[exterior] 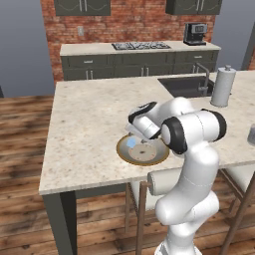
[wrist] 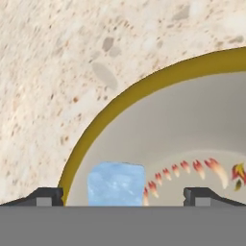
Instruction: There are four ice cubes in the ice bowl. Place two ice cubes in each glass of water.
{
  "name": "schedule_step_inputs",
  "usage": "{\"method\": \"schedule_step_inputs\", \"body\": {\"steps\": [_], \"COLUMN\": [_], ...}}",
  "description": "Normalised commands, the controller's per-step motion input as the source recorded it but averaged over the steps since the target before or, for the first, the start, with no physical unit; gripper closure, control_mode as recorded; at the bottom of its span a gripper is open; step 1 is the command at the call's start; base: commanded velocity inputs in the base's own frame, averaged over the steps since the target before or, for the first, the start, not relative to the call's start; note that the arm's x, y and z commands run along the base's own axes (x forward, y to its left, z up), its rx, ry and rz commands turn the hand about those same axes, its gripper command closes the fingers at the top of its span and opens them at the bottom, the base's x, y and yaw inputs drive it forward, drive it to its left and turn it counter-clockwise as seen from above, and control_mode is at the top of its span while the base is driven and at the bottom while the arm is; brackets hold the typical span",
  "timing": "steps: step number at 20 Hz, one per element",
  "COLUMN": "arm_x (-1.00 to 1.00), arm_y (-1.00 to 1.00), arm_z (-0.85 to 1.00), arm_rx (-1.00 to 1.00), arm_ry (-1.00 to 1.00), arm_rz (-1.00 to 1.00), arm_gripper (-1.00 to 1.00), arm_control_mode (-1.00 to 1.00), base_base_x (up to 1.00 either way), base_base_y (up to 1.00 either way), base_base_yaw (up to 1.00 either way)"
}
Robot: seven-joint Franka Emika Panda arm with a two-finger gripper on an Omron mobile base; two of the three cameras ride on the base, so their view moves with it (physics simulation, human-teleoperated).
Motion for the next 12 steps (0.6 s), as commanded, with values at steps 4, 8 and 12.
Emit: {"method": "schedule_step_inputs", "body": {"steps": [4, 8, 12], "arm_x": [-0.16, -0.07, 0.10], "arm_y": [0.27, 0.19, 0.00], "arm_z": [-0.14, -0.13, -0.19], "arm_rx": [0.00, 0.00, 0.00], "arm_ry": [0.00, 0.00, 0.00], "arm_rz": [0.00, 0.00, 0.00], "arm_gripper": [-1.00, -1.00, -1.00], "arm_control_mode": [-1.00, -1.00, -1.00], "base_base_x": [0.00, 0.00, 0.00], "base_base_y": [0.00, 0.00, 0.00], "base_base_yaw": [0.00, 0.00, 0.00]}}
